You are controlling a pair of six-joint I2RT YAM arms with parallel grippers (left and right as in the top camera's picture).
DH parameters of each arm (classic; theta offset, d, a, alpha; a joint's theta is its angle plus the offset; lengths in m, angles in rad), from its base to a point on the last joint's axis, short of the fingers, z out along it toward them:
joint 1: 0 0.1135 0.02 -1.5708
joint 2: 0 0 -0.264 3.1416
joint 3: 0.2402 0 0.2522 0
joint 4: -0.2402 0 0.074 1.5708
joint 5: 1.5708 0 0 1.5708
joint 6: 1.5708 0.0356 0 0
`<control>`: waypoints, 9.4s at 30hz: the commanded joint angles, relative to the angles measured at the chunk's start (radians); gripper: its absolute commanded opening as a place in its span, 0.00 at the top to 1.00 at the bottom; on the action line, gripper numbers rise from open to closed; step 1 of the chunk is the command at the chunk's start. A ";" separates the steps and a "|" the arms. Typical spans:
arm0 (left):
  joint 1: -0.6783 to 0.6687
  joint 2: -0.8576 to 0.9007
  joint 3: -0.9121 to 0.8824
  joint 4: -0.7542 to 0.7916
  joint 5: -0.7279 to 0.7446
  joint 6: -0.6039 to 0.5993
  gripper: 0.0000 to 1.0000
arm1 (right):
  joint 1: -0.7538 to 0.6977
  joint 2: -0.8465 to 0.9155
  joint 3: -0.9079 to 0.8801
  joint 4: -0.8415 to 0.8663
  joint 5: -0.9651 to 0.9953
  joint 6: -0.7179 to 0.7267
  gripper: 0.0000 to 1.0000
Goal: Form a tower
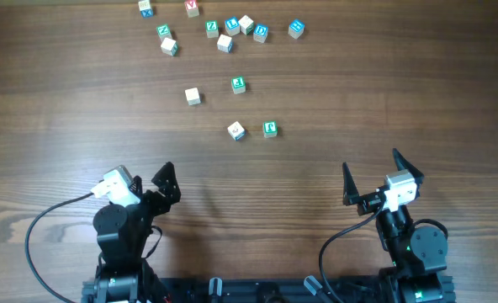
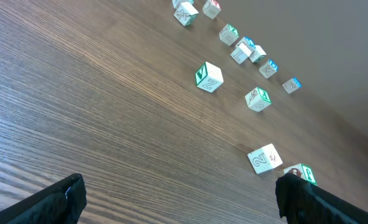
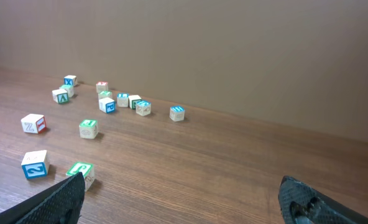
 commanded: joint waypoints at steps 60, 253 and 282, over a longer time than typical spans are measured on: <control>0.005 0.003 0.002 -0.011 0.023 0.008 0.00 | -0.006 -0.007 -0.001 0.001 0.014 0.013 0.00; -0.771 1.757 1.560 -0.614 -0.381 -0.082 0.71 | -0.006 -0.007 -0.001 0.001 0.014 0.012 0.00; -0.785 1.752 1.560 -0.709 -0.321 -0.082 0.67 | -0.006 -0.007 -0.001 0.001 0.014 0.012 0.00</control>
